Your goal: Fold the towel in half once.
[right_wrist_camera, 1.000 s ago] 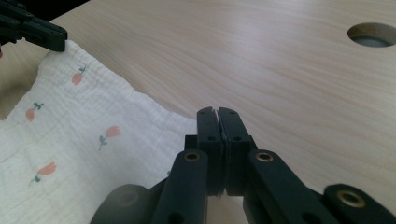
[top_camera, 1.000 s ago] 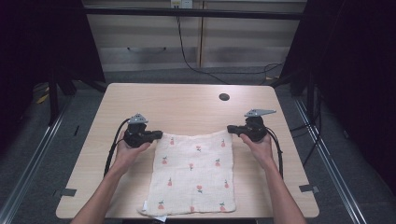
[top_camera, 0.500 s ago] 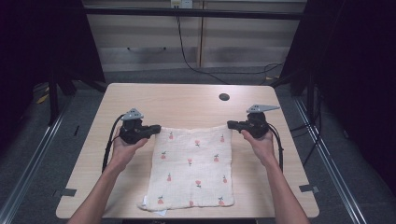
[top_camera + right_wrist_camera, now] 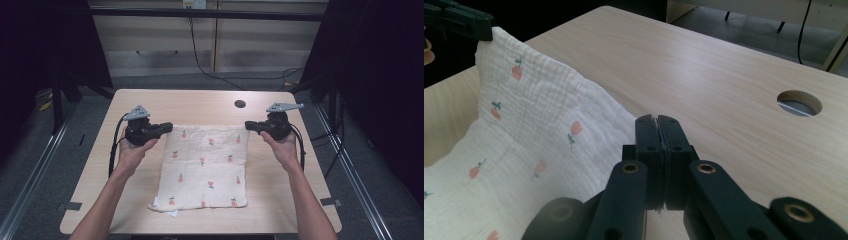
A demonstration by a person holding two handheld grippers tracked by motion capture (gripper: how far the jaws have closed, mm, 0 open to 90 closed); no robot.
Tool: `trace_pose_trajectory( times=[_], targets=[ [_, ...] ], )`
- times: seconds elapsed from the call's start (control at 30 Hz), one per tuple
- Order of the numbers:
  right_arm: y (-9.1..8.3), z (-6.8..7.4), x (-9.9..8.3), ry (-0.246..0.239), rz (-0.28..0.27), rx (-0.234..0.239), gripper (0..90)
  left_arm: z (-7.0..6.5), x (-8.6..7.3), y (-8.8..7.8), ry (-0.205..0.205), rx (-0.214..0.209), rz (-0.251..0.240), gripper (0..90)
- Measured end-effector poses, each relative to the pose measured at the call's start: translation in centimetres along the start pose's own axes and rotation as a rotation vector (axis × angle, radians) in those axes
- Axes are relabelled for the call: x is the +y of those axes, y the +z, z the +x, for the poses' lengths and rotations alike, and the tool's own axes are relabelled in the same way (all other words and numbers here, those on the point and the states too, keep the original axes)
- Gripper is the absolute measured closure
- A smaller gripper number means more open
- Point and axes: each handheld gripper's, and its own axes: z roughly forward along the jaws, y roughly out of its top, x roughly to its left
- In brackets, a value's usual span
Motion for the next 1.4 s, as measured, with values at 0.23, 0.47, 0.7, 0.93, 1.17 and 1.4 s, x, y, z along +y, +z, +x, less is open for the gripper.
trace_pose_trajectory(
  times=[0.23, 0.47, 0.7, 0.93, 1.17, 1.4],
  targets=[
    [-1.4, -0.1, 1.7, -0.011, -0.036, -0.018, 89.4, -0.3, 2.0, -0.7, 0.057, 0.037, 0.005, 85.7],
    [-1.9, 0.3, 2.0, -0.015, -0.059, -0.003, 89.4, -0.2, 1.7, -1.1, 0.045, 0.03, -0.015, 85.7],
    [-0.9, 0.7, -0.3, -0.013, -0.017, 0.04, 89.5, 0.6, -1.1, -0.8, 0.015, 0.037, 0.022, 85.7],
    [-2.0, 1.2, -1.8, -0.006, -0.047, 0.041, 89.5, -0.3, -2.4, -2.3, 0.021, 0.037, 0.005, 85.7],
    [-3.0, 2.5, -3.8, -0.026, -0.058, 0.046, 89.5, -1.1, -3.6, -3.3, 0.021, 0.026, -0.001, 85.7],
    [-3.5, 3.8, -6.0, -0.039, -0.052, 0.054, 89.6, -2.1, -5.1, -4.1, 0.039, 0.01, 0.025, 85.8]
  ],
)
